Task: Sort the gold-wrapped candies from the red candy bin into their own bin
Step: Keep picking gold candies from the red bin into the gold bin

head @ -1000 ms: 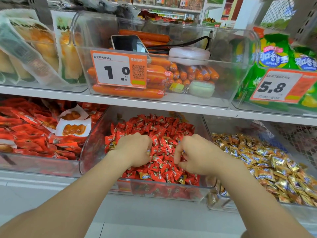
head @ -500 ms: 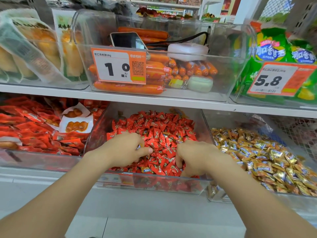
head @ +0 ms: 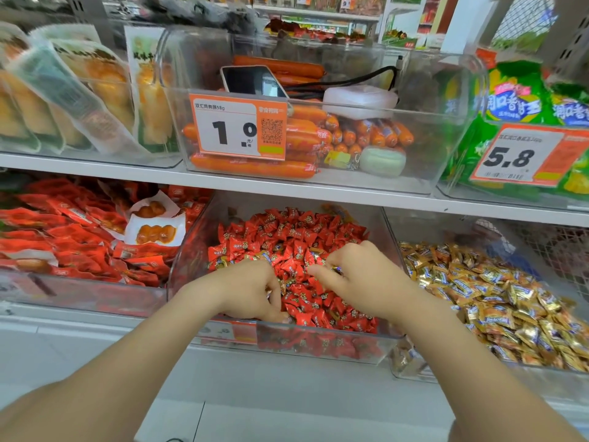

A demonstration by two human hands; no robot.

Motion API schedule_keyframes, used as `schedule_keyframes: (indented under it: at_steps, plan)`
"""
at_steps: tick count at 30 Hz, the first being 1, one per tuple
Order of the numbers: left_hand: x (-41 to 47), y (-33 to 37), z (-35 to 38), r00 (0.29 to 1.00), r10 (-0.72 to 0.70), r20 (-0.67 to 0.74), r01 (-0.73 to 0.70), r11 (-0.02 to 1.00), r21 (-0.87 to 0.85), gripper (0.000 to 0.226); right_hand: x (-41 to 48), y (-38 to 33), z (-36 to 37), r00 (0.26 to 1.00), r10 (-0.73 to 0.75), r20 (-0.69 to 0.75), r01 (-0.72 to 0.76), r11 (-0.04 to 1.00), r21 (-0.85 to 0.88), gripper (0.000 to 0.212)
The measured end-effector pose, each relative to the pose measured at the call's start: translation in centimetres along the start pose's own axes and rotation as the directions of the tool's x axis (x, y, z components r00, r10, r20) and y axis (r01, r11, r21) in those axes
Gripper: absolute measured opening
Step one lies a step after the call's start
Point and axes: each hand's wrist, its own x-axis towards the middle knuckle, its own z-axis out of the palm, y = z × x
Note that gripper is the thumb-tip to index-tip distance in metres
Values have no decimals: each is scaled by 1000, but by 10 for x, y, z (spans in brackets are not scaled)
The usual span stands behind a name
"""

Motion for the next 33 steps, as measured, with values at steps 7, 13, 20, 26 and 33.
schedule_keyframes:
  at_steps: [7, 13, 20, 26, 33]
  plan:
    - [-14, -5, -6, 977, -157, -143, 145, 985, -90, 37, 27, -13, 22, 998, -22, 53, 18, 997, 74, 32]
    - [-22, -12, -6, 919, -194, -343, 187, 981, -54, 43, 43, -27, 43, 987, 104, 126, -103, 995, -16, 30]
    - [-7, -21, -1, 857, -233, -459, 98, 949, -300, 44, 55, -32, 49, 977, 153, 148, -163, 985, 60, 11]
    - [-8, -27, -6, 899, -239, -368, 131, 947, -294, 31, 54, -25, 25, 970, 224, 98, -244, 914, 324, 38]
    - [-8, -32, 2, 929, -161, -334, 130, 985, -112, 62, 49, -18, 22, 981, 122, 154, -158, 954, 255, 43]
